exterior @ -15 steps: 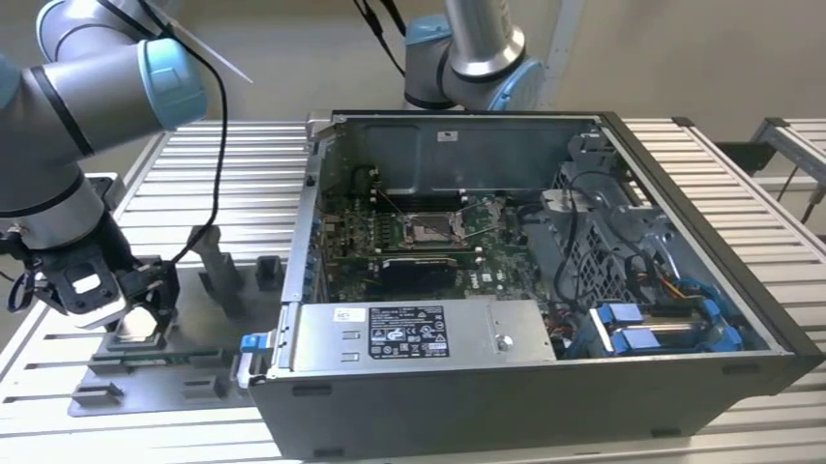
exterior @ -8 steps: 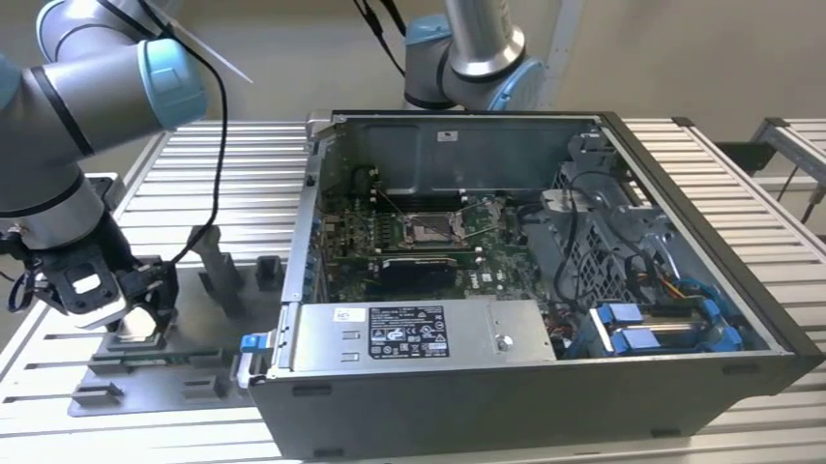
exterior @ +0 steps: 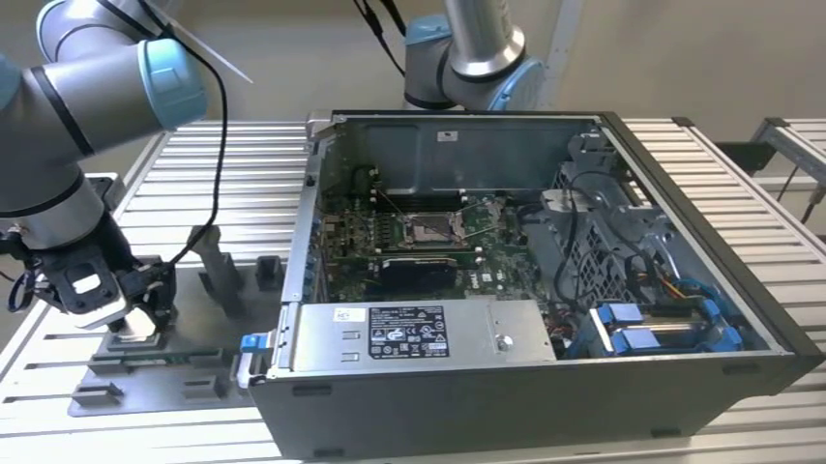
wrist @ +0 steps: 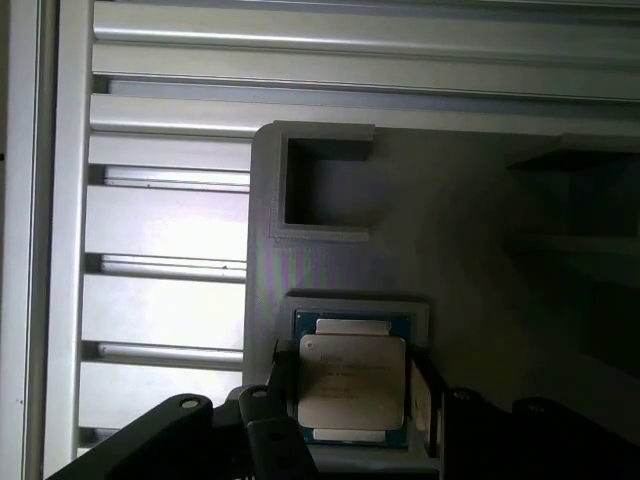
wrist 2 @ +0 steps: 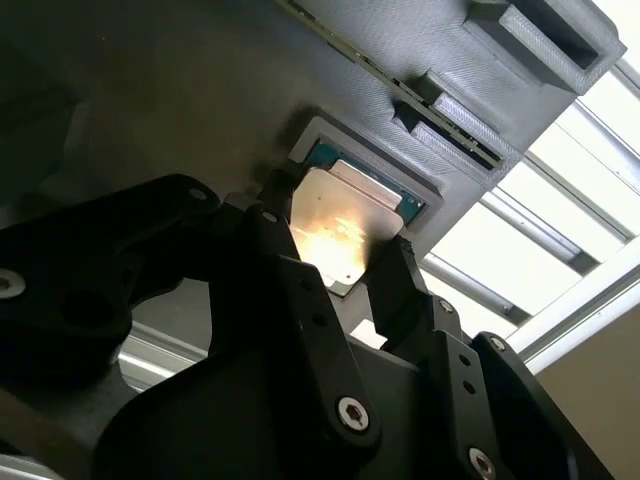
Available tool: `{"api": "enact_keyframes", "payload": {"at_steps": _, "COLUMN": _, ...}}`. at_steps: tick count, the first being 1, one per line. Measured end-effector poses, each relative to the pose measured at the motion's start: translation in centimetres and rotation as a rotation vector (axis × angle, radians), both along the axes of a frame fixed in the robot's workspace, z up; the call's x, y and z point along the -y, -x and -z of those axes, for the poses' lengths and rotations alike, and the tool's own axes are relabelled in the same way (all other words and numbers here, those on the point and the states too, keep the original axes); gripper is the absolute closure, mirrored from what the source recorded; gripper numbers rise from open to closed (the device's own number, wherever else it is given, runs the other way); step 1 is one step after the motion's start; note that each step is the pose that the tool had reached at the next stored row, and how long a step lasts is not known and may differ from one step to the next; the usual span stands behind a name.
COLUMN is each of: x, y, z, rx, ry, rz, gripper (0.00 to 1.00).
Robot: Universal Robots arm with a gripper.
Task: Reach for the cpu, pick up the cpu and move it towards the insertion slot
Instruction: 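Pick up the cpu and move it towards the insertion slot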
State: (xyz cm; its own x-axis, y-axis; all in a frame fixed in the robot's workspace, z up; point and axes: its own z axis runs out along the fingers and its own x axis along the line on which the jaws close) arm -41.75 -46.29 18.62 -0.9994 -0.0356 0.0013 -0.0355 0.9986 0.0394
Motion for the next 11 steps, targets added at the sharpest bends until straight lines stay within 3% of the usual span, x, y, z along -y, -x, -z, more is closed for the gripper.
{"api": "enact_keyframes", "payload": {"at_steps": 11, "x": 0.00, "y": -0.01, "z": -0.01, "rx": 0.0004, "ry": -0.0003, "rz": 0.000, "gripper": 1.00}}
